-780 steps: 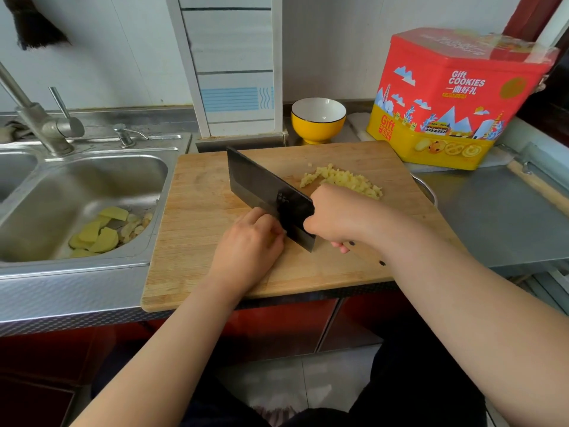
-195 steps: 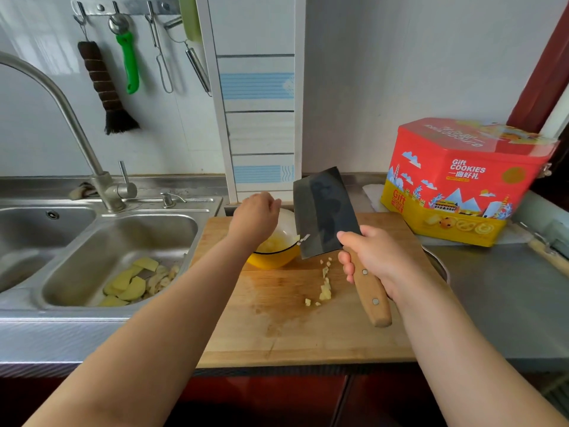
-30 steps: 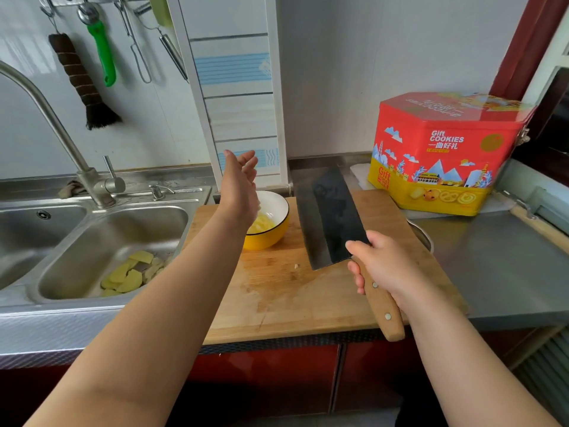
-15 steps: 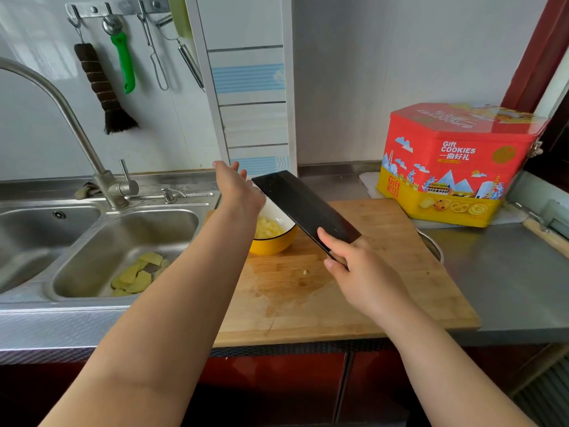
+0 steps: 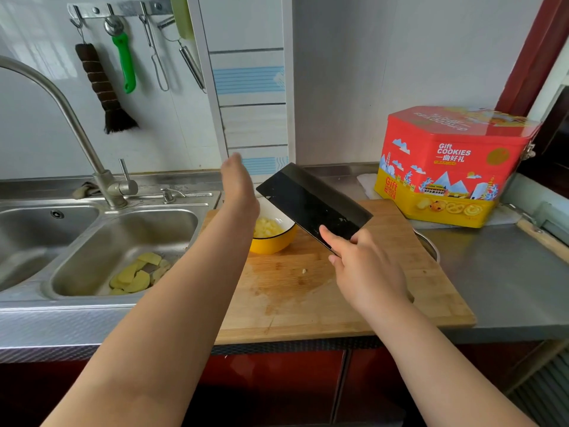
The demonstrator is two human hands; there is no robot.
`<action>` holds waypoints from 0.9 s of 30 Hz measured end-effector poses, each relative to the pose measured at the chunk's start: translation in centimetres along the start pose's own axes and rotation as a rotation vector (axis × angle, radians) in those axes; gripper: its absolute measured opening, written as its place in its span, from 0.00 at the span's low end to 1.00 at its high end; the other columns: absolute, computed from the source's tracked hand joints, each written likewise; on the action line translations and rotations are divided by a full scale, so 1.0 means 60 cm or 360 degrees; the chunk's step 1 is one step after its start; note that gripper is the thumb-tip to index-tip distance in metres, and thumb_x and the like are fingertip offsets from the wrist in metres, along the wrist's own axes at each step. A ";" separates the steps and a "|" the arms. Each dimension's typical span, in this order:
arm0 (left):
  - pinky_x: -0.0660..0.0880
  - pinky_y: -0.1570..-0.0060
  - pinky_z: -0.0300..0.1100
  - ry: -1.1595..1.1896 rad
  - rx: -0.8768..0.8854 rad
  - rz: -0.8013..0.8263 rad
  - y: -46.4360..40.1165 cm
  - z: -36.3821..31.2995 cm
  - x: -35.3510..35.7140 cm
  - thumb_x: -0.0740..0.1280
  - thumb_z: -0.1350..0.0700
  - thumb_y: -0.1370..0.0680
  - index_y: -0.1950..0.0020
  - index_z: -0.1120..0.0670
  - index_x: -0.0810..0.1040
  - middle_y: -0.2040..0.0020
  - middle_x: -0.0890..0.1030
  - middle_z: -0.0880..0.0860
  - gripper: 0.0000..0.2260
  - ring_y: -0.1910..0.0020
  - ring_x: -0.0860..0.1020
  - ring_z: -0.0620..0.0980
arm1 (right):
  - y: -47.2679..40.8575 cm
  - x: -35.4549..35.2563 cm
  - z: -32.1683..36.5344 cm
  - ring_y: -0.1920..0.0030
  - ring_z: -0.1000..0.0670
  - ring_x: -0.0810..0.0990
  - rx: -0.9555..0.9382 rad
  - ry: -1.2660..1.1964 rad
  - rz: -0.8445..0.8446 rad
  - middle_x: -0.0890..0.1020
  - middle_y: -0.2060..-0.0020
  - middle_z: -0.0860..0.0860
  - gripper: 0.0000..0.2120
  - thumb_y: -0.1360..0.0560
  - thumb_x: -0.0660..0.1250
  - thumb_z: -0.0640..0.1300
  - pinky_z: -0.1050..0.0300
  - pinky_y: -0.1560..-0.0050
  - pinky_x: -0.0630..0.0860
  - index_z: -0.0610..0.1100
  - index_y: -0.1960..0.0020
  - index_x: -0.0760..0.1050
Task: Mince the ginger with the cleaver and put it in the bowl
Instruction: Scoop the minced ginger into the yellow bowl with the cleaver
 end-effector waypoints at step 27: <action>0.75 0.62 0.46 -0.2816 0.1550 0.1216 0.146 0.157 -0.013 0.65 0.65 0.25 0.40 0.55 0.73 0.47 0.75 0.54 0.15 0.52 0.77 0.55 | -0.004 -0.025 -0.103 0.63 0.49 0.78 0.0665 -0.1300 0.0264 0.81 0.56 0.45 0.21 0.17 0.58 0.44 0.54 0.66 0.78 0.52 0.25 0.65</action>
Point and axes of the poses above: each hand's wrist, its own y-axis away from the middle knuckle, its own x-axis out of the palm, z = x × y, the point moved 3 cm from there along -y, towards the middle knuckle
